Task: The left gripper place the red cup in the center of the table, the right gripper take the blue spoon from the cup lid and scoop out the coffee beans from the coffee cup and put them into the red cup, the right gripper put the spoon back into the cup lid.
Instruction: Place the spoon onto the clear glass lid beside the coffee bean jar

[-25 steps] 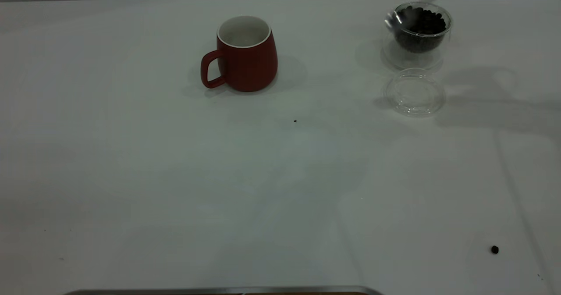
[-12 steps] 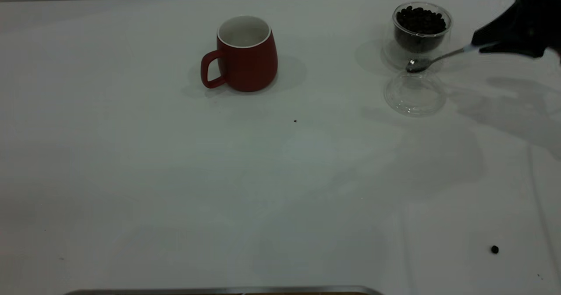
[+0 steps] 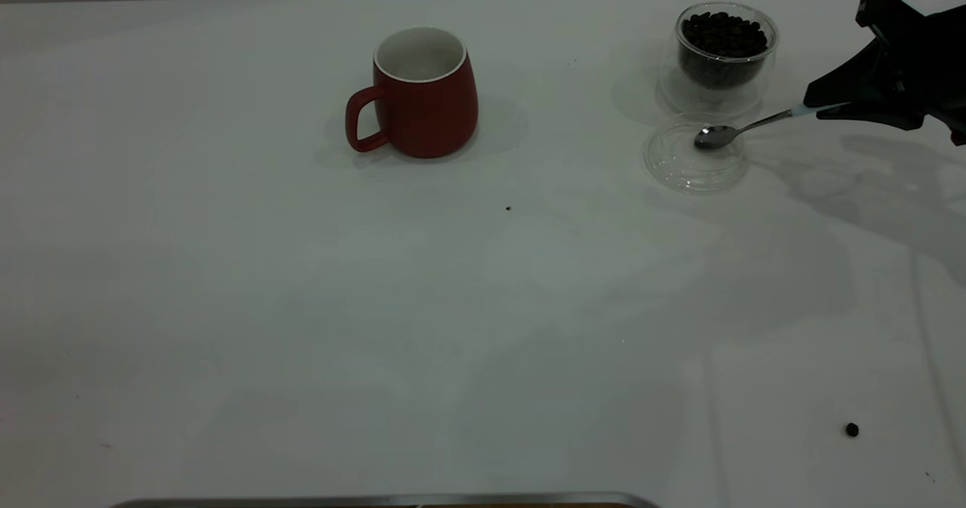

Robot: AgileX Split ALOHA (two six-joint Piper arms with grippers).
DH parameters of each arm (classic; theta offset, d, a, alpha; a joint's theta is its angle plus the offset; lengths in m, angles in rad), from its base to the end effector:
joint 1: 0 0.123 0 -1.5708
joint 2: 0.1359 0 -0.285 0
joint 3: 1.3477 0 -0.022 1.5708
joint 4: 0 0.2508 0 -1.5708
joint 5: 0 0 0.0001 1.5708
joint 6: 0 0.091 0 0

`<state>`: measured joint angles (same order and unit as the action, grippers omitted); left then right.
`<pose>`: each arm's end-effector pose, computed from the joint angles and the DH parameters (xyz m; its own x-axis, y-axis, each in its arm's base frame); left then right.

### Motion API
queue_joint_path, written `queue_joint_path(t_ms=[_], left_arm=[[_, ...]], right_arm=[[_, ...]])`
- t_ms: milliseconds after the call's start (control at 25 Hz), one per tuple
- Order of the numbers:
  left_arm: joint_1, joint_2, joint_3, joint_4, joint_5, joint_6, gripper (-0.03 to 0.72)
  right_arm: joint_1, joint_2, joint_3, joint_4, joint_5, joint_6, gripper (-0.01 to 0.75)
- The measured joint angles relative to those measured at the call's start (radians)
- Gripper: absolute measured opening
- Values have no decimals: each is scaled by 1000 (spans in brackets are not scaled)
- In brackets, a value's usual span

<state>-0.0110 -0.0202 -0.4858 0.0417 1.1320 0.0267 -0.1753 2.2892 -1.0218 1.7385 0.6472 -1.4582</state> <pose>-0.0094 0.0035 0.2676 -0.5132 0.0500 -0.8568 0.0014 0.9983 0.0575 0.3707 -0.0106 0.0231 -0.8595 0.4104 -0.3047 0.1298 0.7517 0.6466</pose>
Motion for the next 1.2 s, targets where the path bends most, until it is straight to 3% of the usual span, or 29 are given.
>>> queue_joint_path(t_ms=[360, 1200], left_arm=[[0, 0, 0, 0, 0, 0, 444], [0, 0, 0, 0, 0, 1, 444]], right_arm=[[65, 37, 0, 40, 16, 0, 102], [101, 93, -3, 50, 60, 0, 120]])
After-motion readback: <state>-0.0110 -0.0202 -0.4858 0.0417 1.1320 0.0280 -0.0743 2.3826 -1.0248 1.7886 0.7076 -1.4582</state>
